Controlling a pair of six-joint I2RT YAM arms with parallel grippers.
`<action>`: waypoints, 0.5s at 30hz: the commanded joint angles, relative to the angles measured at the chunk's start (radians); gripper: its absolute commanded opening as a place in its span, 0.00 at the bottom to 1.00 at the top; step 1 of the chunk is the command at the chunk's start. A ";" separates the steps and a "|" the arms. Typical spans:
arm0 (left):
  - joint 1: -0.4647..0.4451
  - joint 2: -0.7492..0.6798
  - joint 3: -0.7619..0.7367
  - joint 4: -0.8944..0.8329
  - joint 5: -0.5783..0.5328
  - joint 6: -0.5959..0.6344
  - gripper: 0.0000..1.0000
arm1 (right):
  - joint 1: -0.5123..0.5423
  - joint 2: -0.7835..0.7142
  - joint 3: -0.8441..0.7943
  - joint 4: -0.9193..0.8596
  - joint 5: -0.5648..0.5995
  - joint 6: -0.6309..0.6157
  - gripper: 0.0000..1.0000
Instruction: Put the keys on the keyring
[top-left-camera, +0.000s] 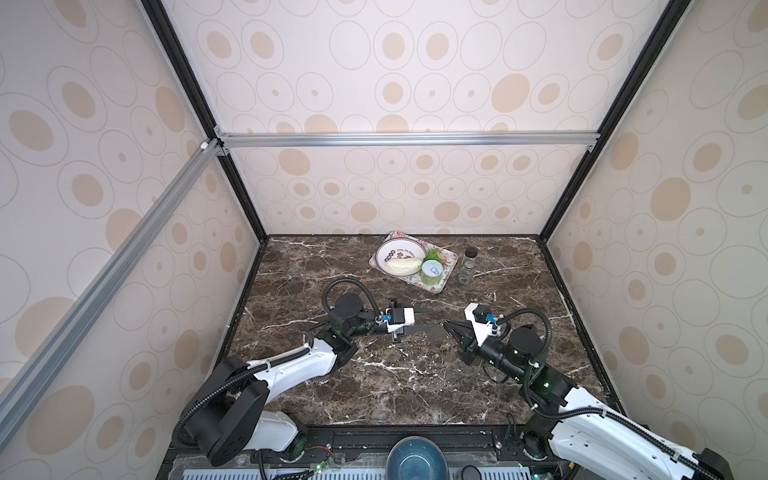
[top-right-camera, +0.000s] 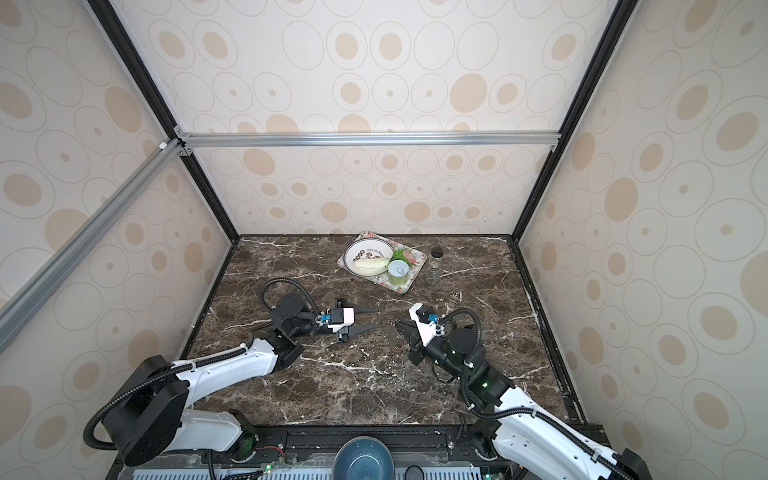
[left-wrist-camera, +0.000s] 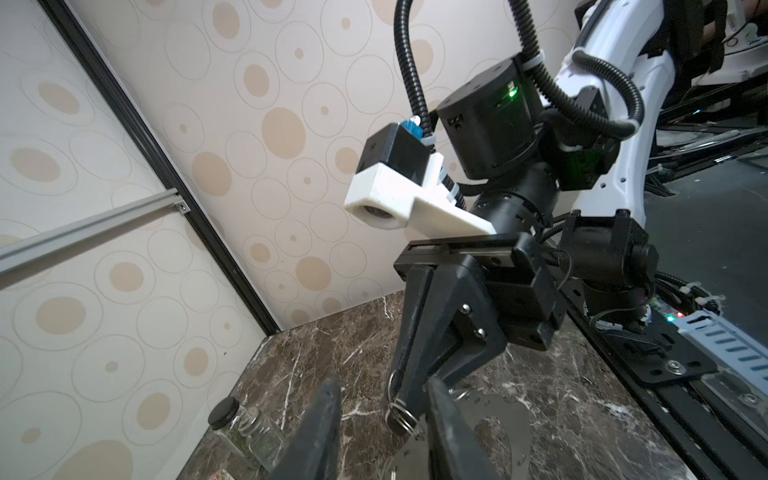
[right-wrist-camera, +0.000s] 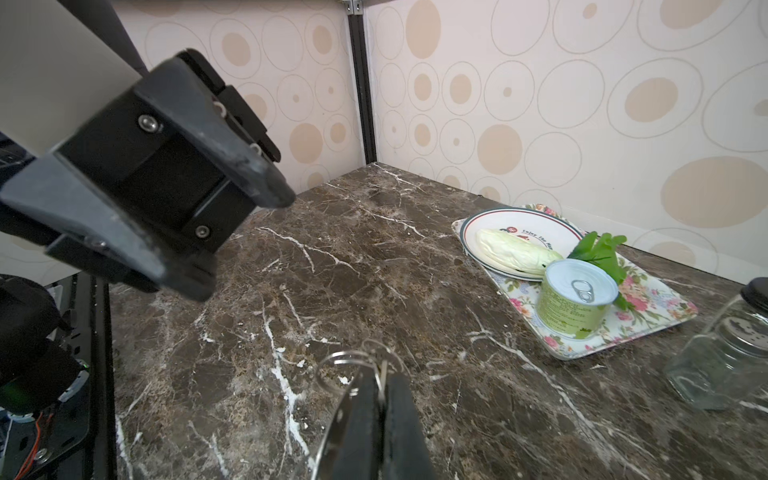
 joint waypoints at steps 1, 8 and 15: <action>-0.010 -0.014 0.104 -0.276 -0.017 0.179 0.31 | 0.000 -0.002 0.039 0.009 0.048 -0.011 0.00; -0.053 0.024 0.167 -0.419 -0.079 0.259 0.32 | 0.002 0.047 0.071 -0.018 0.094 -0.006 0.00; -0.089 0.087 0.245 -0.520 -0.208 0.282 0.31 | 0.009 0.069 0.073 -0.011 0.111 -0.008 0.00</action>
